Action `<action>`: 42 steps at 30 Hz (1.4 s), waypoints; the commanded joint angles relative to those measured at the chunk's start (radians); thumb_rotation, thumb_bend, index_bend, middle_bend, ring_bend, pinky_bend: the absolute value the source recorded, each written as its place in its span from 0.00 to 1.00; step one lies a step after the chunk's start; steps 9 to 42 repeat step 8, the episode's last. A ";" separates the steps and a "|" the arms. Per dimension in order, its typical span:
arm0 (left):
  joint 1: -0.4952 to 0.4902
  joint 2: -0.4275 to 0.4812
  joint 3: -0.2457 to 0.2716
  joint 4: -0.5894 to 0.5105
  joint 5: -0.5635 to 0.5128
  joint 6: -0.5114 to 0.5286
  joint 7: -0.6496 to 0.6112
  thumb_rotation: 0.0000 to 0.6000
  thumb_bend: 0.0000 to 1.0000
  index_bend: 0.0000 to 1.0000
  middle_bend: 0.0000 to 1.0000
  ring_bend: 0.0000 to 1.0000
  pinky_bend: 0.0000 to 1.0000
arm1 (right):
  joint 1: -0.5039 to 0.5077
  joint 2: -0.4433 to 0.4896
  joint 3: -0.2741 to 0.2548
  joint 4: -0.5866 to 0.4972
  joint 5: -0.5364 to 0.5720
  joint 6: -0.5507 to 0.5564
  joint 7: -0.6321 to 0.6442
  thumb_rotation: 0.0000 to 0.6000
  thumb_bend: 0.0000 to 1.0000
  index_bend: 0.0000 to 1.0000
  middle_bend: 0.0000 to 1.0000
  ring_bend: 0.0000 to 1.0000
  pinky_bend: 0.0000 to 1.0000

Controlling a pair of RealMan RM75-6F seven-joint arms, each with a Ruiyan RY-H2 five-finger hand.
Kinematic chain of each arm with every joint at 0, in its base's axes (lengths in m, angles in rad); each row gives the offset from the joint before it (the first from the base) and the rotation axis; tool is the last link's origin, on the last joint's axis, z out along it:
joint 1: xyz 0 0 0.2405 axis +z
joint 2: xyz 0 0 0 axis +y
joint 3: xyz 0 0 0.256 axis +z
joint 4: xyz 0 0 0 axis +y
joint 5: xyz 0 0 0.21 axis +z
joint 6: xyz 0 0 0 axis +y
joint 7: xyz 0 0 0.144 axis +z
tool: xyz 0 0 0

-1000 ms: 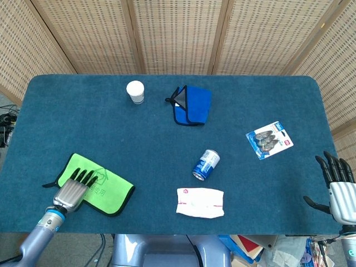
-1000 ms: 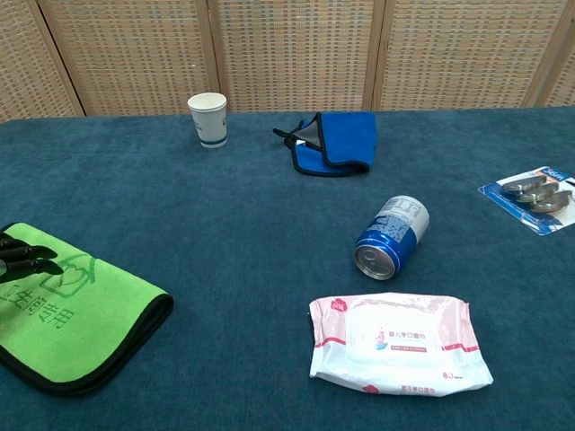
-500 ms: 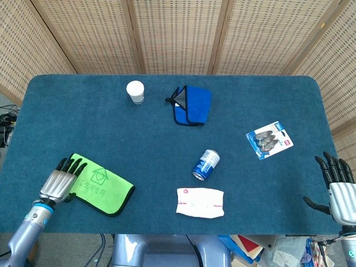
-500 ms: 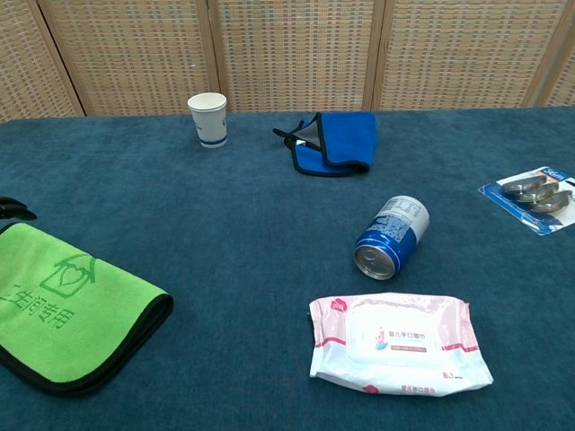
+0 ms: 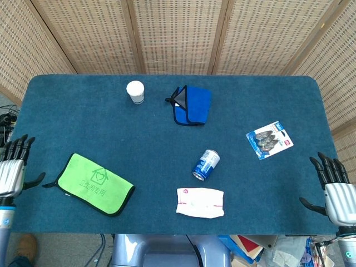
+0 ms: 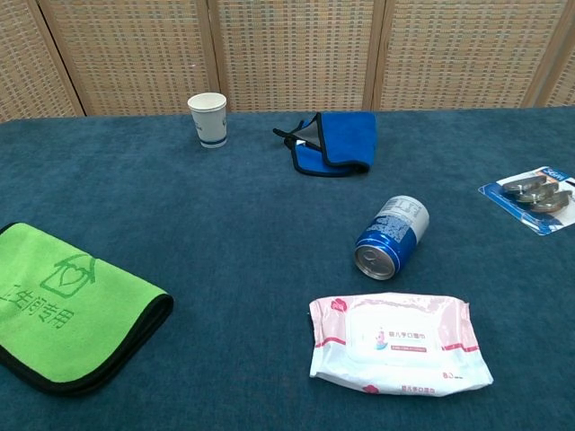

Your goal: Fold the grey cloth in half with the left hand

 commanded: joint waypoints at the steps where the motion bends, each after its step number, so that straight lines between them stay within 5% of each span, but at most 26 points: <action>1: 0.052 0.035 -0.006 -0.056 0.023 0.038 -0.028 1.00 0.26 0.00 0.00 0.00 0.00 | 0.001 -0.011 0.001 0.011 -0.006 0.007 -0.007 1.00 0.00 0.00 0.00 0.00 0.00; 8: 0.115 0.074 0.011 -0.160 0.112 0.120 -0.031 1.00 0.26 0.00 0.00 0.00 0.00 | -0.001 -0.045 0.013 0.039 -0.011 0.038 -0.015 1.00 0.00 0.00 0.00 0.00 0.00; 42: 0.115 0.074 0.011 -0.160 0.112 0.120 -0.031 1.00 0.26 0.00 0.00 0.00 0.00 | -0.001 -0.045 0.013 0.039 -0.011 0.038 -0.015 1.00 0.00 0.00 0.00 0.00 0.00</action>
